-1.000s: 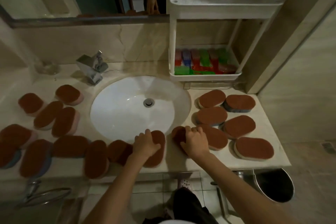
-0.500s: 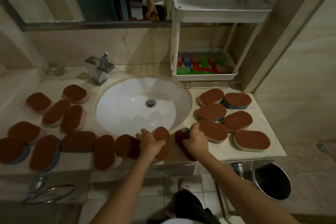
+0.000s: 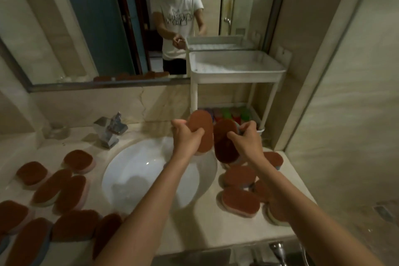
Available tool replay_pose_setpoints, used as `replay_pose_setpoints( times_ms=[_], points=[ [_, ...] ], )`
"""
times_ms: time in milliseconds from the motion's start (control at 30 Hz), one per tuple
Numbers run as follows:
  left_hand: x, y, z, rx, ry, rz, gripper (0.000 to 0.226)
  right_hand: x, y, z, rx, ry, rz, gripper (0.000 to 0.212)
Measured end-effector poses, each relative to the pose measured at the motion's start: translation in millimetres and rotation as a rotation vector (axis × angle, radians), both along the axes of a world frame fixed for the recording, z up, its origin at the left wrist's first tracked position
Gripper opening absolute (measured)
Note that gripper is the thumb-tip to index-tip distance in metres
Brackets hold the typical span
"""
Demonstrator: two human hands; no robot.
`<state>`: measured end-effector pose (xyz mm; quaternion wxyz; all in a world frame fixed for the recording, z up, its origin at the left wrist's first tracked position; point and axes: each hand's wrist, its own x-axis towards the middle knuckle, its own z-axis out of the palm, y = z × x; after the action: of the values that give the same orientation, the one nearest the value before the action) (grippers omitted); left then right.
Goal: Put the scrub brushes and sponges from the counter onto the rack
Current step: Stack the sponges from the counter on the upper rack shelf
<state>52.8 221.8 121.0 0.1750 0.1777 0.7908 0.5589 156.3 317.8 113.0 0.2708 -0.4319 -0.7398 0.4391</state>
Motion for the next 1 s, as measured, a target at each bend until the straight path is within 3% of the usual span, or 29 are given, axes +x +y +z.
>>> replay_pose_setpoints(
  times_ms=[333,600,800,1000],
  points=[
    [-35,88,105,0.202,0.157,-0.022,0.036,-40,88,96,0.059,0.334,-0.035,0.023],
    [-87,154,135,0.096,0.222,0.041,0.033,-98,166,125,-0.063,0.361,-0.005,0.02],
    [-122,189,116,-0.078,0.192,0.037,0.04,-138,208,110,-0.127,0.235,0.0,0.032],
    [-133,195,91,-0.287,0.332,-0.005,0.04,-145,225,91,0.09,-0.069,0.103,0.027]
  ],
)
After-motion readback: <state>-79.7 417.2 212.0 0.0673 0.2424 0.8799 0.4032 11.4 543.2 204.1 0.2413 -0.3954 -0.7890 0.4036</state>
